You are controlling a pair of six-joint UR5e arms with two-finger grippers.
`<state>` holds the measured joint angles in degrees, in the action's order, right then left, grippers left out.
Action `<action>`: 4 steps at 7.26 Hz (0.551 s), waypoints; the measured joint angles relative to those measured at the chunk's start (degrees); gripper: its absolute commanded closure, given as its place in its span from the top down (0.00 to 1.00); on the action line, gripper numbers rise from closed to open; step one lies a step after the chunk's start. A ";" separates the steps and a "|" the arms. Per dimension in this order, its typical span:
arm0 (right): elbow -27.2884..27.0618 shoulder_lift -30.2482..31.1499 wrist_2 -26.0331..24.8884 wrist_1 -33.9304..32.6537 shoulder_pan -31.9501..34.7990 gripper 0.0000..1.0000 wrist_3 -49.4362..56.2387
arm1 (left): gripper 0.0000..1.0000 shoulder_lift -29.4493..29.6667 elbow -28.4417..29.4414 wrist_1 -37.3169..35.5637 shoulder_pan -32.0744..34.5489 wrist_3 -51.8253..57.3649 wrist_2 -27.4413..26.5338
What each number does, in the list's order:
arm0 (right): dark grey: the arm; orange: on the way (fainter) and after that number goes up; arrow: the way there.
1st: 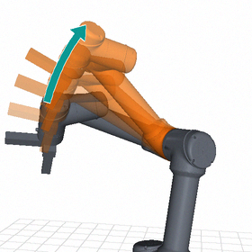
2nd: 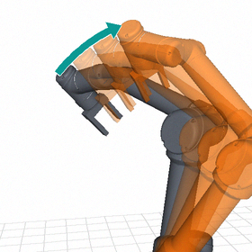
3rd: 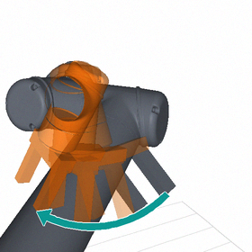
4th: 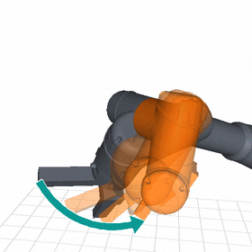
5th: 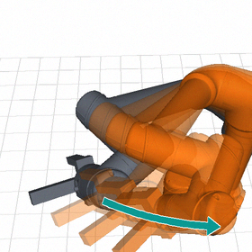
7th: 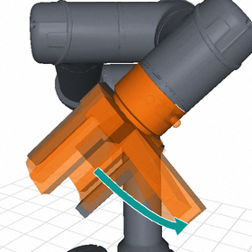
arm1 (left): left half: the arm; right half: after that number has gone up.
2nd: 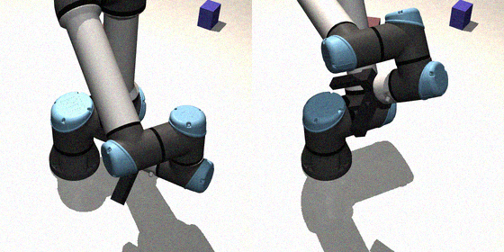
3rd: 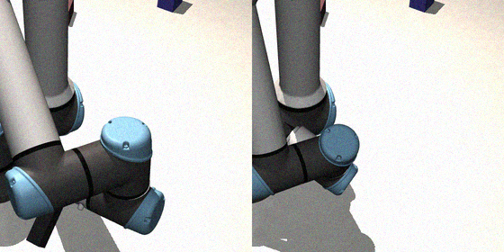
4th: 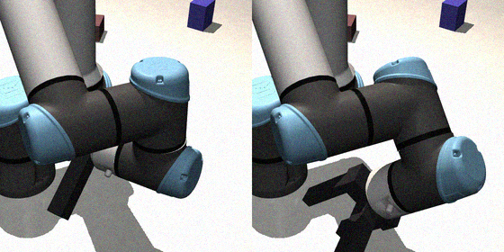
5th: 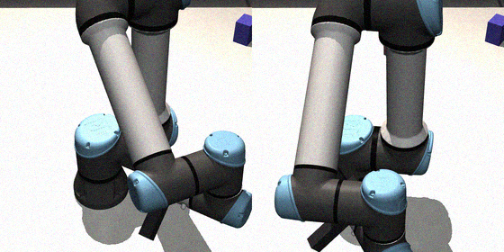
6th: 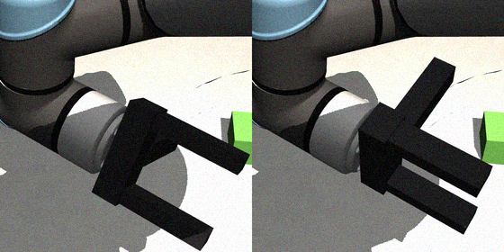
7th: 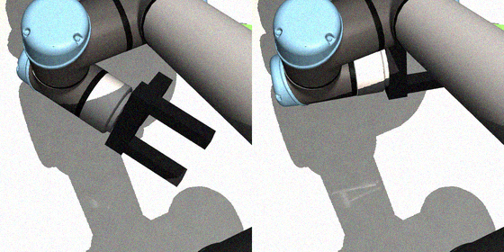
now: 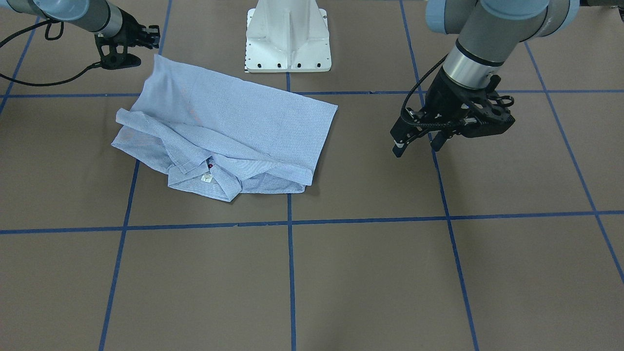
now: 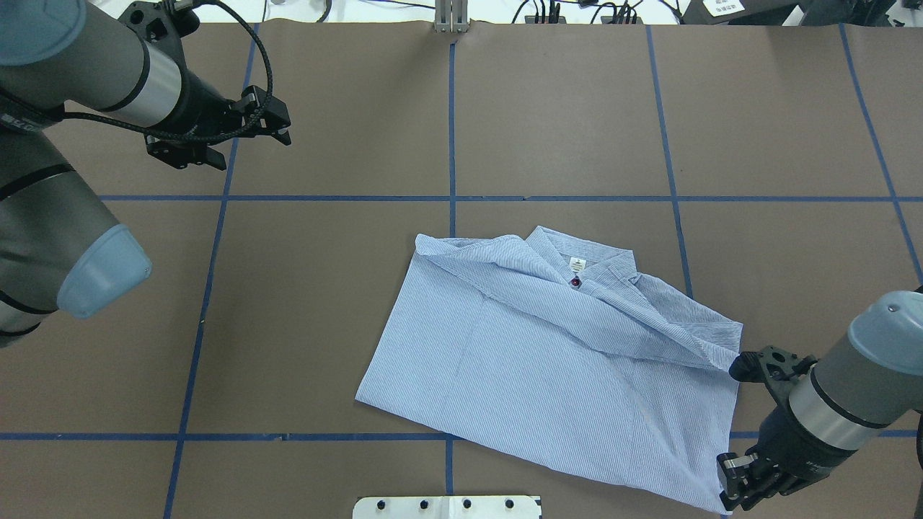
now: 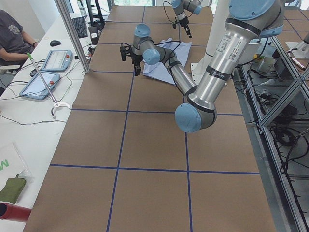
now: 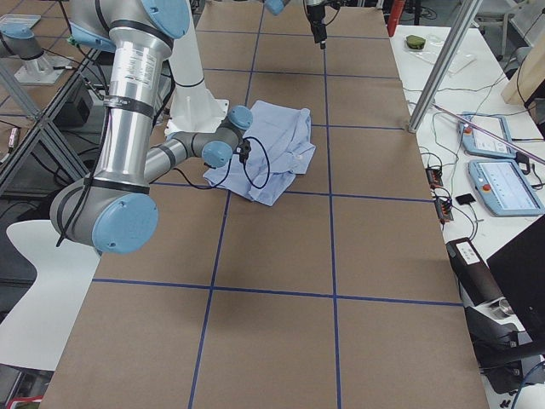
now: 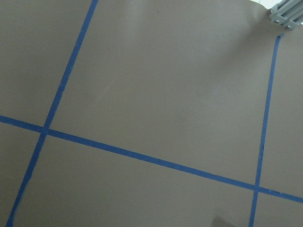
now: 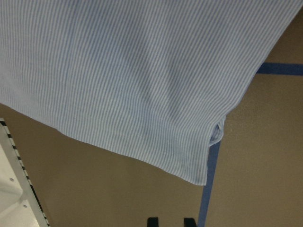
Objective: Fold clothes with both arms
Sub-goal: 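Grasp the shirt corner with the left gripper while right gripper releases and rises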
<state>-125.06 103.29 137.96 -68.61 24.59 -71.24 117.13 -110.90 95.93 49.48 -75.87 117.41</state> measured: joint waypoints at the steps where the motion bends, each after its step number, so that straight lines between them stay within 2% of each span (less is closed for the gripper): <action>1: -0.19 -1.81 -0.08 -0.01 1.35 1.00 -0.49 | 1.00 -0.09 -0.75 -0.07 -2.67 -1.06 0.02; 4: -0.08 -8.89 -0.51 -0.11 12.91 1.00 -0.74 | 0.99 -0.12 -1.48 0.34 -14.71 -15.83 -2.17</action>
<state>-125.14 94.40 137.44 -68.71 37.51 -71.98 117.01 -112.38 96.27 34.77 -91.70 115.24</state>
